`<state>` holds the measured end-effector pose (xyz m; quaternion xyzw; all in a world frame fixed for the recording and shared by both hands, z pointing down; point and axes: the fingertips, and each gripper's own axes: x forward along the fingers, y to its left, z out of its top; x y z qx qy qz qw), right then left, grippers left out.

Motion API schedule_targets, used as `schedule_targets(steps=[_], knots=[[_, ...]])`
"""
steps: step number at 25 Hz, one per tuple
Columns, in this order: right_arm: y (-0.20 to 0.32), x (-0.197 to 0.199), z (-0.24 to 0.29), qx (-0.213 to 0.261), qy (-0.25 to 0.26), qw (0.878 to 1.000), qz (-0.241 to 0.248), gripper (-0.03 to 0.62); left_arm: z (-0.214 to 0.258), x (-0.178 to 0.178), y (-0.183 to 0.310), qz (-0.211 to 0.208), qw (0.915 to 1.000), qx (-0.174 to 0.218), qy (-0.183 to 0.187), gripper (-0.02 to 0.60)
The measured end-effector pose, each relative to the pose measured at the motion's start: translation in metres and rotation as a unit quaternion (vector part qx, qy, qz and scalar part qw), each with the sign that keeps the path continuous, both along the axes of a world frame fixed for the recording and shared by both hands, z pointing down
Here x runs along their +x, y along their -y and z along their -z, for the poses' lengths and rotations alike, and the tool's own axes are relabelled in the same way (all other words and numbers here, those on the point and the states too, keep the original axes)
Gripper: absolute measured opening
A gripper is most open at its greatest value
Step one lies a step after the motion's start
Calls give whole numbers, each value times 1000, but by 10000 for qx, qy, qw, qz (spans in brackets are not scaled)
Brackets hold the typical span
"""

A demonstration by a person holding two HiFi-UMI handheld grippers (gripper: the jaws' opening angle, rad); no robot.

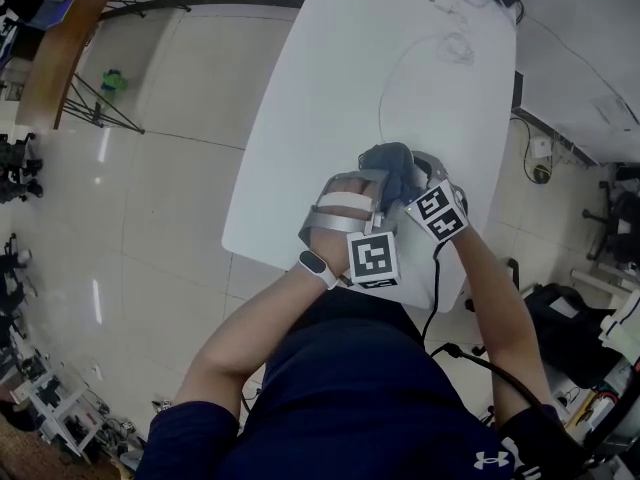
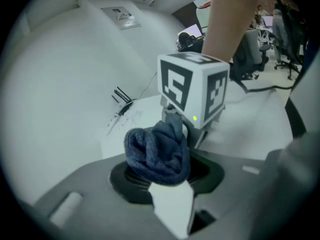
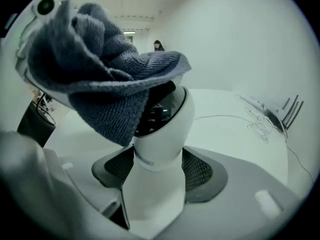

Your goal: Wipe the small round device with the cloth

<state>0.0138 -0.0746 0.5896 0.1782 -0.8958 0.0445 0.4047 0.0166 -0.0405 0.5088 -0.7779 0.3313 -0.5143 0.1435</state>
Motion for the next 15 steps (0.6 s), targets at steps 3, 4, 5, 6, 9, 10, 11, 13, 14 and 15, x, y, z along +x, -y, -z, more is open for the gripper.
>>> schedule_targets(steps=[3, 4, 5, 6, 9, 10, 11, 13, 14, 15], knots=[[-1, 0, -1, -33, 53, 10000, -35, 307, -11, -9, -4, 37, 10000, -62, -55, 156], [-1, 0, 0, -32, 47, 10000, -23, 307, -16, -11, -6, 69, 9998, -140, -81, 156], [0, 0, 0, -21, 24, 10000, 4, 307, -24, -15, -9, 122, 9996, -251, -73, 156], [0, 1, 0, -9, -12, 10000, 36, 307, -32, -20, -12, 193, 9990, -394, -47, 156], [0, 2, 0, -14, -39, 10000, 64, 307, -54, -29, -16, 363, 9965, -753, -22, 155], [-1, 1, -1, -46, 2, 10000, 36, 307, -58, -28, -15, 355, 9961, -807, -17, 155], [-1, 1, -2, -69, 38, 10000, 14, 307, -62, -25, -14, 312, 9959, -853, 9, 156], [-1, 0, -1, -65, 51, 10000, 23, 307, -71, -20, -14, 188, 9952, -949, 113, 155], [-1, 0, 0, -39, 38, 10000, 42, 307, -76, -18, -14, 140, 9948, -995, 169, 155], [0, 0, 0, -16, 26, 10000, 49, 307, -80, -18, -14, 111, 9942, -1043, 217, 156]])
